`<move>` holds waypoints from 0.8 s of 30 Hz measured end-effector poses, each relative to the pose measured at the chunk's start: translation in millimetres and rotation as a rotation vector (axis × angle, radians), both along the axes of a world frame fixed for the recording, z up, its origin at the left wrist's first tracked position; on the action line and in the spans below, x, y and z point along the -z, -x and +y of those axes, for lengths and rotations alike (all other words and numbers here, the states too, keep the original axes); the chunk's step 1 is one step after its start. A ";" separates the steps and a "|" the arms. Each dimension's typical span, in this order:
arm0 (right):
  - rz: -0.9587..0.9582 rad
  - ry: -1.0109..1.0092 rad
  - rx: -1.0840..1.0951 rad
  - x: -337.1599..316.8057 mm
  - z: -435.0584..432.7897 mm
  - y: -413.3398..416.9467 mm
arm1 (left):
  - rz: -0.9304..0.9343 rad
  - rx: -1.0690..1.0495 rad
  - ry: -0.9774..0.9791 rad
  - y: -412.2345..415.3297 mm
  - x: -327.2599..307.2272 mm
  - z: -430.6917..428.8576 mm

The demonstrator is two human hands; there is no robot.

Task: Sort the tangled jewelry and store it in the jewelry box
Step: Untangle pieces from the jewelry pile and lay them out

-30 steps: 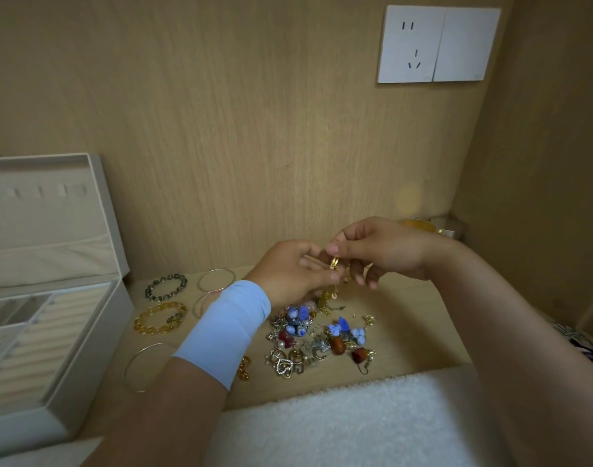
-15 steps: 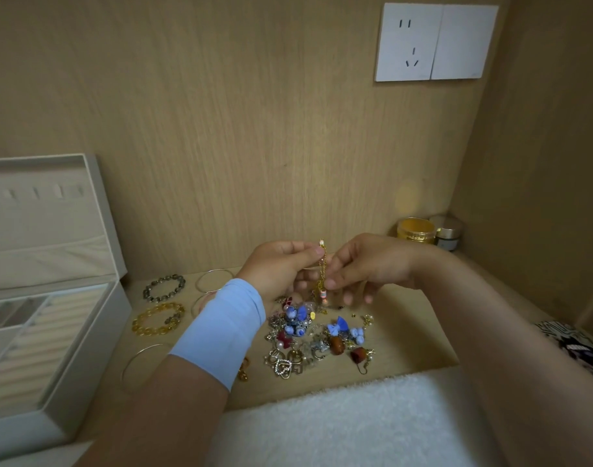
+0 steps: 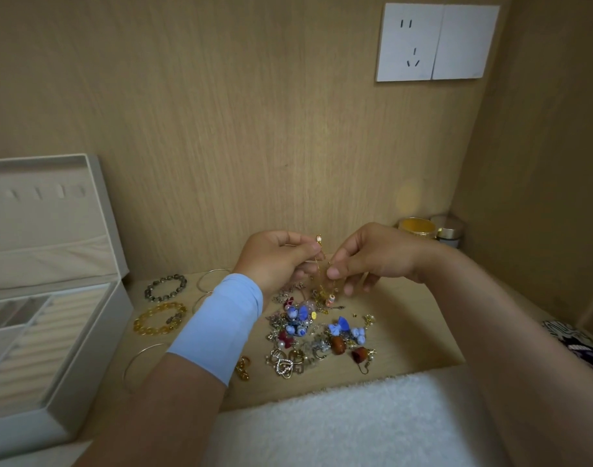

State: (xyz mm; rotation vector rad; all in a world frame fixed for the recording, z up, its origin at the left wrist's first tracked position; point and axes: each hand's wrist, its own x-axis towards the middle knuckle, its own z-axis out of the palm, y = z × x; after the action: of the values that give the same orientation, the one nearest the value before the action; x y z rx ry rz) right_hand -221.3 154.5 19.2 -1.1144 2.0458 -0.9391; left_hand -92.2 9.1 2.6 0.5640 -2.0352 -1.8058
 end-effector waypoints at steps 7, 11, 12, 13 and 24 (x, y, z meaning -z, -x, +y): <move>-0.020 0.101 0.032 -2.8 4.6 4.4 | -0.035 0.040 0.128 -4.5 -8.6 -11.6; -0.133 0.183 0.068 -5.6 1.6 1.2 | -0.035 0.110 0.125 -7.3 -11.3 -10.6; -0.151 0.198 0.088 -5.4 -0.5 -0.3 | -0.036 0.123 0.100 -7.0 -12.2 -8.7; -0.150 0.212 0.107 -5.5 -2.3 -2.1 | -0.035 0.131 0.076 -6.7 -13.4 -6.6; -0.191 0.334 0.114 -9.3 -2.7 -5.7 | -0.006 0.167 0.219 -9.5 -16.6 -13.2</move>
State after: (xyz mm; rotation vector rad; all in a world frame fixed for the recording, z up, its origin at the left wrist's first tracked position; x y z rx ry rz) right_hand -215.6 151.8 28.5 -1.0348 1.8559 -1.4279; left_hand -82.7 -4.1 19.2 0.3464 -2.3060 -1.6394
